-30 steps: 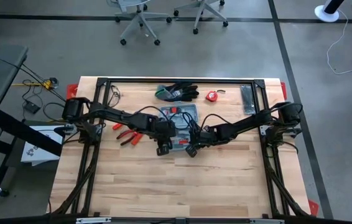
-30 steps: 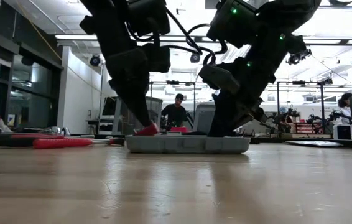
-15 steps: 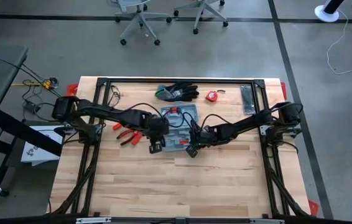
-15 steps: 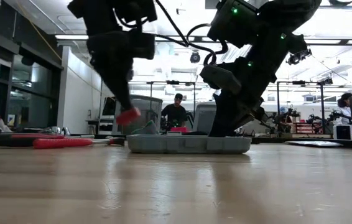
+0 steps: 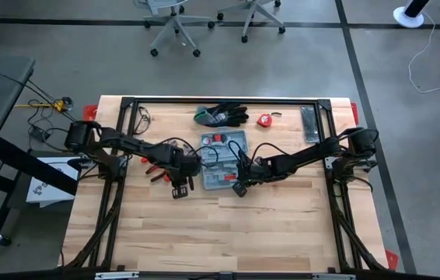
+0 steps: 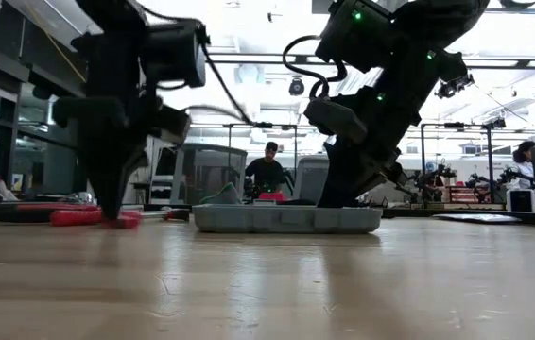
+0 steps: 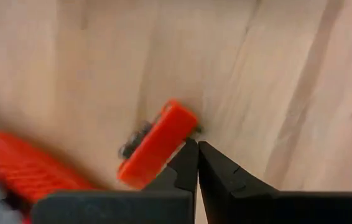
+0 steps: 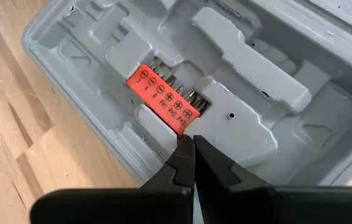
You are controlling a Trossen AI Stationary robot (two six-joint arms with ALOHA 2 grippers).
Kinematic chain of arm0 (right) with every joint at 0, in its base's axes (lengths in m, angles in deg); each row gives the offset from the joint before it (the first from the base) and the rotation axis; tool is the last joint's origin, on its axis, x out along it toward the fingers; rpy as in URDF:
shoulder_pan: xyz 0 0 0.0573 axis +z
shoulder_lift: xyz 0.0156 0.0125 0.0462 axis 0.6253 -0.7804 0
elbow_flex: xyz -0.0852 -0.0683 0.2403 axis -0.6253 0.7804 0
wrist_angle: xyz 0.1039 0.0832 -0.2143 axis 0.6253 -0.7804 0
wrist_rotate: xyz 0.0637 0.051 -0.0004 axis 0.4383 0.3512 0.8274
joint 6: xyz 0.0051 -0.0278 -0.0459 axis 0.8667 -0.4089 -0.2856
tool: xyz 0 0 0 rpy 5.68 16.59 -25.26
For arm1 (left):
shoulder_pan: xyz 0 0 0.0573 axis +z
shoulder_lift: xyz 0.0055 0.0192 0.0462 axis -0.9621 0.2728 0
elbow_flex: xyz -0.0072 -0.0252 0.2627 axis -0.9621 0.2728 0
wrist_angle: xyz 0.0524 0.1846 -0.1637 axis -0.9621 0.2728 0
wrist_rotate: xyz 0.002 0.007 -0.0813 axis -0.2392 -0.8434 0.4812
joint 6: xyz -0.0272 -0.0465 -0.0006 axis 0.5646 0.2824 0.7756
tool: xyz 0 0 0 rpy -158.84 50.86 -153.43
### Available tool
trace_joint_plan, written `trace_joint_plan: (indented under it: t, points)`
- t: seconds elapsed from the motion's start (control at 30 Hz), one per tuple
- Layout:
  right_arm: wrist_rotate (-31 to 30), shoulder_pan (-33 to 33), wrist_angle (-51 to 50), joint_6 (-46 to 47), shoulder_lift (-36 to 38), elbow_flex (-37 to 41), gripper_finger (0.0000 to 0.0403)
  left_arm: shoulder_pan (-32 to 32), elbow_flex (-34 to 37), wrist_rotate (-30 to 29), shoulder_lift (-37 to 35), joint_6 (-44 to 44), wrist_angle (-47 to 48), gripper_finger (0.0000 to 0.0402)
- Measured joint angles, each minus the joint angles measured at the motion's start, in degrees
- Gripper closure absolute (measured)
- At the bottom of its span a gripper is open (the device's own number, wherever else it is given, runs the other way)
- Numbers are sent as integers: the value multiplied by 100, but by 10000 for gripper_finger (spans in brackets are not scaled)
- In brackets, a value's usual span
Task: Prefit tool cases
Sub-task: Remove the screwdriver bit set from the gray tool case
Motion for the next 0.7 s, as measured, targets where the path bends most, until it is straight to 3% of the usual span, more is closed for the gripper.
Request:
trace_joint_plan:
  t: [0.33, 0.7]
  points:
    - [-1, 0, 0, 20, 0, 2, 403, -90, 69, 233, -206, 236, -254, 355]
    - [-2, 2, 10, 20, 1, 4, 403, -74, 67, -1093, -907, 494, -336, 355]
